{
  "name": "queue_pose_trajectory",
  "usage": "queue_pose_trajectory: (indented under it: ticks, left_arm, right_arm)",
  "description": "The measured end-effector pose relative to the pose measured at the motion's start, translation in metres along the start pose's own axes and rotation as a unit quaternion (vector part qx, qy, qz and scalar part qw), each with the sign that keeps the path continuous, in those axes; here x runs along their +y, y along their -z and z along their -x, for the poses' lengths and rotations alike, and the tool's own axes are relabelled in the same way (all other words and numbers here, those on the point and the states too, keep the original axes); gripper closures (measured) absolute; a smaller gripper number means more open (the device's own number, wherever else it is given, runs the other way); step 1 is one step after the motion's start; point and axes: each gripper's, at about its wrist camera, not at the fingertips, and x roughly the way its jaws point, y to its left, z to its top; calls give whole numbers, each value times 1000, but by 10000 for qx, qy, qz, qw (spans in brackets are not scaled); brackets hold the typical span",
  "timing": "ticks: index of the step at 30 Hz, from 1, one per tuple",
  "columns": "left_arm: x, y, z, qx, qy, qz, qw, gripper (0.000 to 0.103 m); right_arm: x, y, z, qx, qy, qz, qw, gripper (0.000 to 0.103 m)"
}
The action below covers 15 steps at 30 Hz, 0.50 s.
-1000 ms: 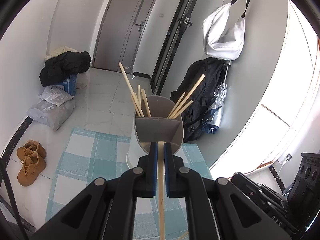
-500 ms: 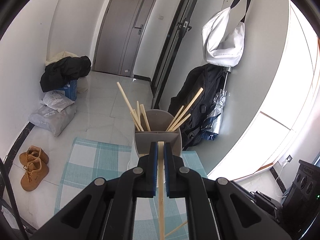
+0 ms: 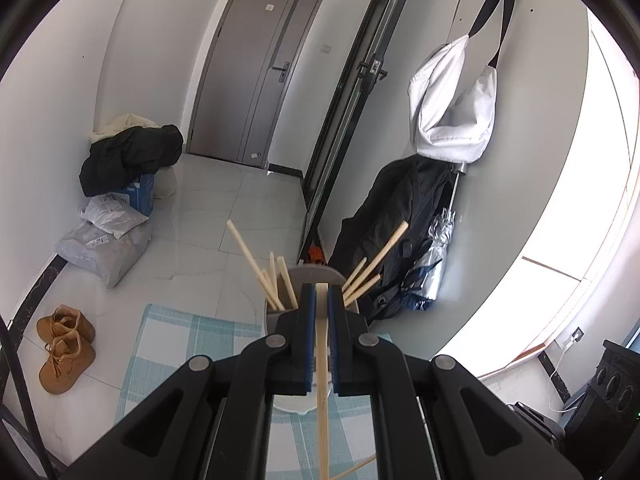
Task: Organize utensils
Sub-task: 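Carry the chopstick up over the white caddy with the right gripper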
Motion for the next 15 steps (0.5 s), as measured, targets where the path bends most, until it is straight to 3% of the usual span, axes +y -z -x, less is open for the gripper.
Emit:
queue_pose_trajectory:
  ticks: [15]
  left_arm:
    - [3,-75,-24,-893,-149,46,9959,101]
  right_arm:
    - [3,-109,-7,-658,-246,321,9970,98]
